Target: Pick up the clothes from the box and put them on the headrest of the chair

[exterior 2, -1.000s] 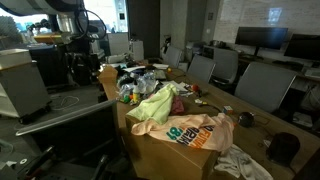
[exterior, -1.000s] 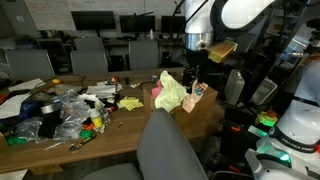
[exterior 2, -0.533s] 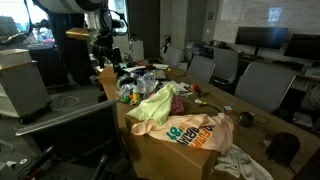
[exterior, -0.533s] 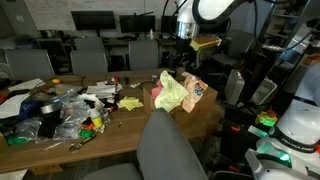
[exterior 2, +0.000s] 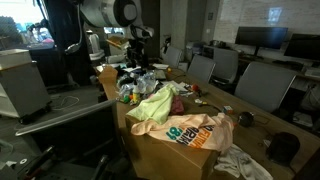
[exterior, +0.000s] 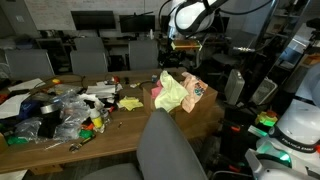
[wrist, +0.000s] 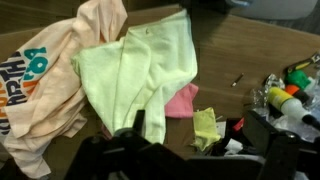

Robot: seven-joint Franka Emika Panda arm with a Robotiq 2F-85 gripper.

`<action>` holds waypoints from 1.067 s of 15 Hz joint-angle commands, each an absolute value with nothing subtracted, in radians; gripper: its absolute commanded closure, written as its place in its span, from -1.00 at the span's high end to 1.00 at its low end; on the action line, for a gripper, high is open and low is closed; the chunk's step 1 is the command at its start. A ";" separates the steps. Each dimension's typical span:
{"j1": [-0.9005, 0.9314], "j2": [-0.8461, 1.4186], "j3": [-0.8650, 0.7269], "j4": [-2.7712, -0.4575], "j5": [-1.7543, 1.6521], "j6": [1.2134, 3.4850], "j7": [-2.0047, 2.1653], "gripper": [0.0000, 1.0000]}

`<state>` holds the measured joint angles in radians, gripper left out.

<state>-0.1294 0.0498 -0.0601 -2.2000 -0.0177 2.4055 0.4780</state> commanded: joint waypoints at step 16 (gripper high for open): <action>-0.052 0.608 -0.284 -1.714 -0.136 2.520 0.933 1.00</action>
